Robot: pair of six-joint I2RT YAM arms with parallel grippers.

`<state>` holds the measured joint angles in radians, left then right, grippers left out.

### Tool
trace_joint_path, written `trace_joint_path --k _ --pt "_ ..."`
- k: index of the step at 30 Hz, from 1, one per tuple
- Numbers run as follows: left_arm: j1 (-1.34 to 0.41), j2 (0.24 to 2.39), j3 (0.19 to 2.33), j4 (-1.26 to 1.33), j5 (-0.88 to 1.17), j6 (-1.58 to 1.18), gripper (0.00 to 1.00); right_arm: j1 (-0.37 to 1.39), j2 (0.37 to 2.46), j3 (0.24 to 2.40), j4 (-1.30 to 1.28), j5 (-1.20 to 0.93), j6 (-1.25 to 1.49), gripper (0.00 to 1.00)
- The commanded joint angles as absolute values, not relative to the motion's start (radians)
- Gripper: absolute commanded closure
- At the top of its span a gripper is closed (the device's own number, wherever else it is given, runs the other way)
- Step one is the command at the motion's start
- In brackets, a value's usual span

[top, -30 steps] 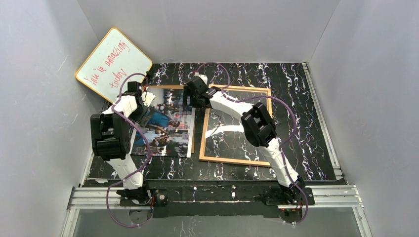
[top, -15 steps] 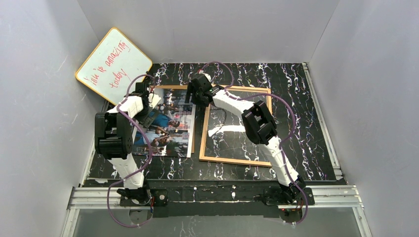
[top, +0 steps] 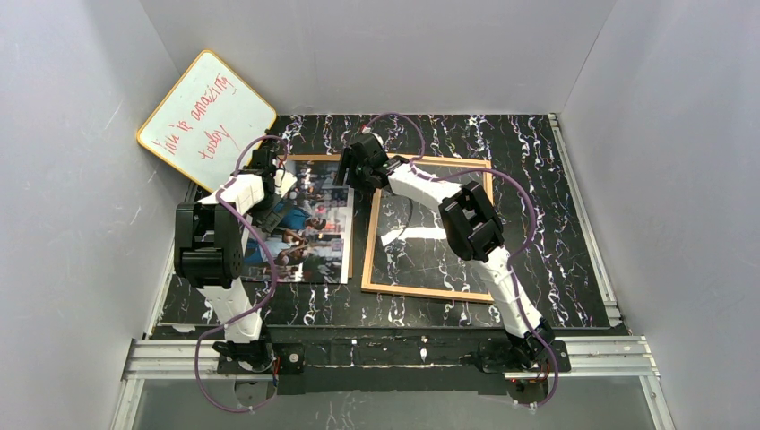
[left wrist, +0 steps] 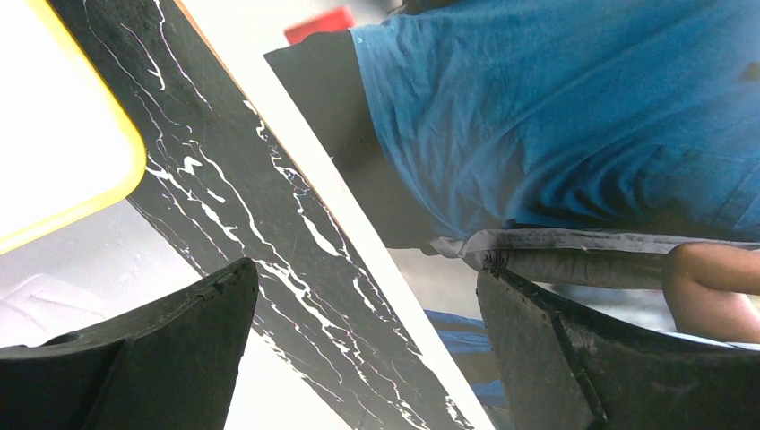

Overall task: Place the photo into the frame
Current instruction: Pick up the photo at the center of the board.

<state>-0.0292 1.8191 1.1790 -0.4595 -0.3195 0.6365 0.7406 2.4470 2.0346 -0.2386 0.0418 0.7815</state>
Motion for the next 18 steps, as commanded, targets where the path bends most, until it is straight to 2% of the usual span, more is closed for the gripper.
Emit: trace_joint_path --k 1,12,18 --pt "-0.037 1.869 1.151 -0.478 -0.268 0.623 0.09 0.758 2.346 2.035 -0.145 -0.021 0.776 0.25" --pt "-0.037 1.870 1.149 -0.475 -0.270 0.630 0.10 0.796 2.303 2.017 -0.146 -0.011 0.721 0.28" --pt "-0.037 1.869 1.148 -0.475 -0.266 0.630 0.10 0.806 2.340 2.072 -0.234 0.038 0.691 0.29"
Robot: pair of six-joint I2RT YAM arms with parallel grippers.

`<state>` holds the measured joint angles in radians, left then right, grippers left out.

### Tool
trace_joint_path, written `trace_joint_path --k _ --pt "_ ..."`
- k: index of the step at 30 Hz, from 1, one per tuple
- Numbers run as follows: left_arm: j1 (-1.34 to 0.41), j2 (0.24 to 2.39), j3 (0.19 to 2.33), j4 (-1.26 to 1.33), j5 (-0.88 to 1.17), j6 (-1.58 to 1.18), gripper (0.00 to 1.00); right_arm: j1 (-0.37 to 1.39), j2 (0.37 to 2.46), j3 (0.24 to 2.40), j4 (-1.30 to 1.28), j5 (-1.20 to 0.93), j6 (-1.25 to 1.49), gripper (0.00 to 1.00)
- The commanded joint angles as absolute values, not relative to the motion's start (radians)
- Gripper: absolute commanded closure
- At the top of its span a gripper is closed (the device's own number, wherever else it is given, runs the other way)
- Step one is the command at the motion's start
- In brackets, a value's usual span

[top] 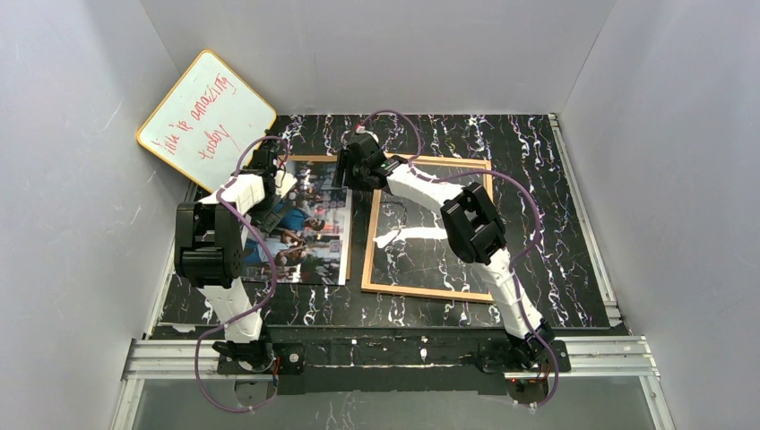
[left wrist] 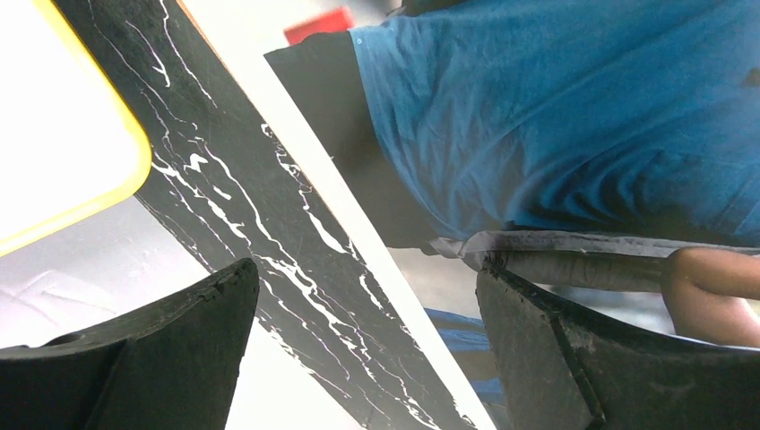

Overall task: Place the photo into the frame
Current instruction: Pick up the photo at the center of the board.

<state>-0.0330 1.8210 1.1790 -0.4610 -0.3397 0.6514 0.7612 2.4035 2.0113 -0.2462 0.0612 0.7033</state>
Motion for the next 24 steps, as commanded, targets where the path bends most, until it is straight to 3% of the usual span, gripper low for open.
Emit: trace_joint_path --k 1,7,13,18,24 --pt "-0.037 1.869 1.148 -0.474 -0.265 0.630 0.10 0.809 2.350 2.081 -0.247 0.043 0.681 0.30" --pt "-0.037 1.873 1.148 -0.475 -0.263 0.631 0.10 0.838 2.416 2.157 -0.362 0.130 0.610 0.30" --pt "-0.037 1.873 1.150 -0.477 -0.265 0.633 0.10 0.840 2.385 2.086 -0.290 0.114 0.608 0.33" --pt "-0.037 1.867 1.151 -0.480 -0.267 0.633 0.10 0.836 2.371 2.072 -0.241 0.095 0.612 0.49" --pt "-0.027 1.852 1.208 -0.534 -0.253 0.624 0.10 0.830 2.347 2.087 -0.247 0.070 0.618 0.82"
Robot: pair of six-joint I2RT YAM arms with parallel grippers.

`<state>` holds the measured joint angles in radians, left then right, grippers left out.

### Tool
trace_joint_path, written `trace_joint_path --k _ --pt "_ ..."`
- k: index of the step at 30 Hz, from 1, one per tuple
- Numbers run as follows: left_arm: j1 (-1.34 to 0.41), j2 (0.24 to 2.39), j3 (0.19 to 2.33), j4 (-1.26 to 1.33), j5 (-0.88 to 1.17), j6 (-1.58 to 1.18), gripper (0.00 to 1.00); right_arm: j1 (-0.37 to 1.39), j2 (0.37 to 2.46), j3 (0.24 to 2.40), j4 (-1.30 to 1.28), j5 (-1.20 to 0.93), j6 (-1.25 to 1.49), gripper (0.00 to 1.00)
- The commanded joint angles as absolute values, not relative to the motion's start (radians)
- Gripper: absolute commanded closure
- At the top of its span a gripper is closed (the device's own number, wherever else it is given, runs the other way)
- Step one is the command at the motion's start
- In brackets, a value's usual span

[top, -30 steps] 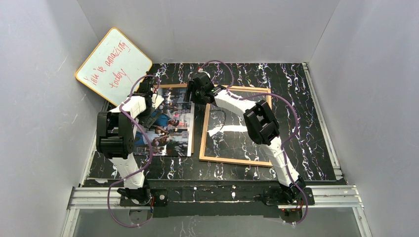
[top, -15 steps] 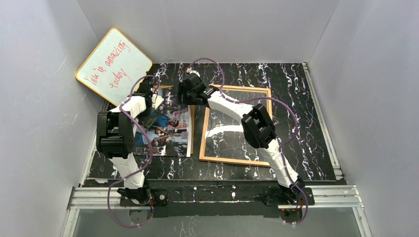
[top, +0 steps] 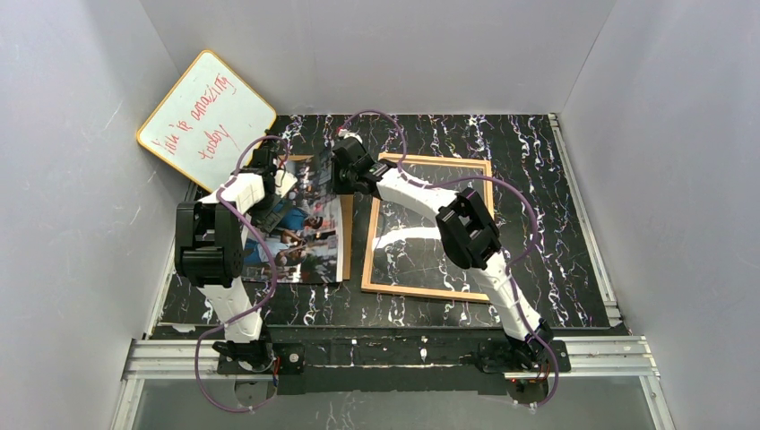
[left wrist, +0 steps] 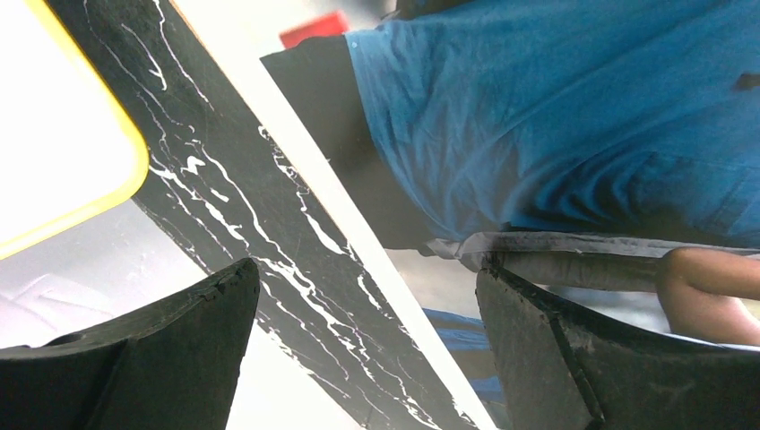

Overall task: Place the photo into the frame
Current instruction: Pick up the photo at the center of the board, then turn over the photo from the photo frame.

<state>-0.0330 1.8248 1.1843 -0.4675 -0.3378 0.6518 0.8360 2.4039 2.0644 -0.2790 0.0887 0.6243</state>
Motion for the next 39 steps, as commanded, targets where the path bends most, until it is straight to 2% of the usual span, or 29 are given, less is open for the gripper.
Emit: trace_joint_path --k 1,6,9,14,16,19,23,26,29,32,39 --pt "-0.018 1.849 1.232 -0.558 -0.241 0.617 0.10 0.827 2.333 2.084 -0.245 0.062 0.617 0.84" --pt "0.043 1.836 1.431 -0.740 -0.146 0.585 0.05 0.810 2.214 2.055 -0.254 0.034 0.594 0.90" --pt "0.050 1.819 1.529 -0.821 -0.107 0.572 0.03 0.770 2.114 2.023 -0.313 0.011 0.592 0.99" --pt "0.049 1.790 1.611 -0.902 -0.024 0.554 0.02 0.569 1.906 1.865 -0.454 -0.205 0.634 0.99" --pt "0.049 1.781 1.609 -0.913 -0.002 0.546 0.02 0.484 1.815 1.807 -0.550 -0.206 0.626 0.99" --pt "0.050 1.771 1.584 -0.914 0.033 0.540 0.02 0.374 1.665 1.747 -0.685 -0.070 0.571 0.99" --pt "0.042 1.764 1.549 -0.913 0.052 0.534 0.02 0.285 1.523 1.805 -0.863 0.386 0.511 0.99" --pt "0.027 1.752 1.526 -0.908 0.053 0.531 0.02 0.275 1.494 1.910 -0.981 0.592 0.483 0.99" --pt "0.014 1.744 1.506 -0.901 0.043 0.531 0.02 0.275 1.504 2.006 -1.026 0.671 0.447 0.99" --pt "0.014 1.736 1.488 -0.892 0.034 0.531 0.02 0.292 1.544 2.069 -1.029 0.634 0.379 0.99" --pt "-0.010 1.729 1.479 -0.885 0.021 0.526 0.02 0.556 1.797 2.114 -1.163 0.709 0.346 0.99"
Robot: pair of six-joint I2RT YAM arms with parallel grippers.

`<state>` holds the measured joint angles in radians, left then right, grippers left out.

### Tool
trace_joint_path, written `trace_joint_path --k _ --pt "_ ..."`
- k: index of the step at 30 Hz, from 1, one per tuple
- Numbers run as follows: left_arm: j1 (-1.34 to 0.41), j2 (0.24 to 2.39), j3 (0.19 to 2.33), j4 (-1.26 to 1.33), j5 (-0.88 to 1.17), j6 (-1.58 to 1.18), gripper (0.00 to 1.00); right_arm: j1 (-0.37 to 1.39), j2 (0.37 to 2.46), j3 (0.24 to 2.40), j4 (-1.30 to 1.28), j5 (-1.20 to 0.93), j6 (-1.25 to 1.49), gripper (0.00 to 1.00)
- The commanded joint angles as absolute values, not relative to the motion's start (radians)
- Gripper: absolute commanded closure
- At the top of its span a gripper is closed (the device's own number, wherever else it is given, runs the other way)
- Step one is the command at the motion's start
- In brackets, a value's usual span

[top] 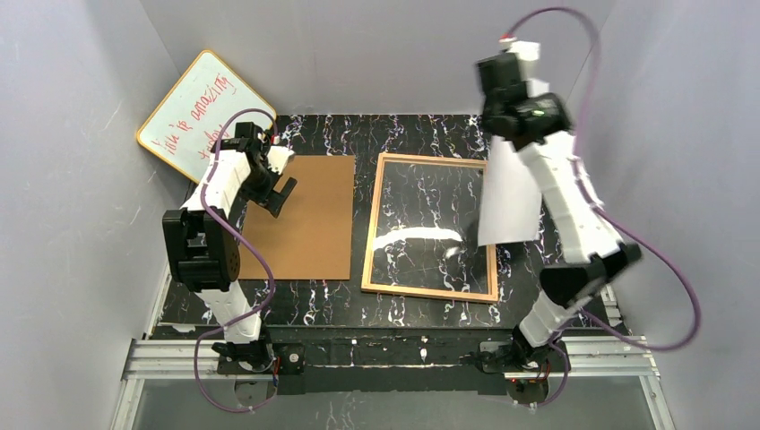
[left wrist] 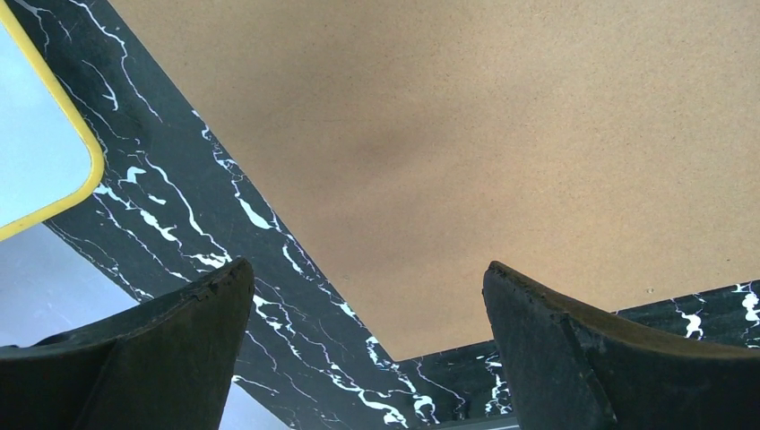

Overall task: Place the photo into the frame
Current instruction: Turn over the photo from the photo frame.

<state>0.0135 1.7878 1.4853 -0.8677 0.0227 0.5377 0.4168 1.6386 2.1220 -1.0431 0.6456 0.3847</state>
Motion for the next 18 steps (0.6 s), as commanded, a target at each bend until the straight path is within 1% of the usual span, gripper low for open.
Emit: trace_joint_path --k 1,5,8,13,16,18 --pt "-0.017 1.729 1.478 -0.884 0.021 0.527 0.02 0.579 1.841 2.112 -1.187 0.718 0.362 0.99" --pt "-0.018 1.726 1.478 -0.879 0.014 0.526 0.02 0.619 2.014 2.158 -1.293 0.672 0.484 0.99" --pt "-0.018 1.725 1.476 -0.877 0.014 0.526 0.02 0.625 2.074 2.167 -1.285 0.555 0.576 0.99" --pt "-0.018 1.721 1.472 -0.871 0.014 0.530 0.02 0.624 2.083 2.085 -1.186 0.356 0.752 0.99" --pt "-0.018 1.718 1.462 -0.863 0.014 0.538 0.02 0.625 2.070 2.045 -1.127 0.279 0.843 0.99" --pt "-0.018 1.715 1.455 -0.858 0.014 0.540 0.02 0.625 2.067 2.038 -1.099 0.266 0.885 0.99"
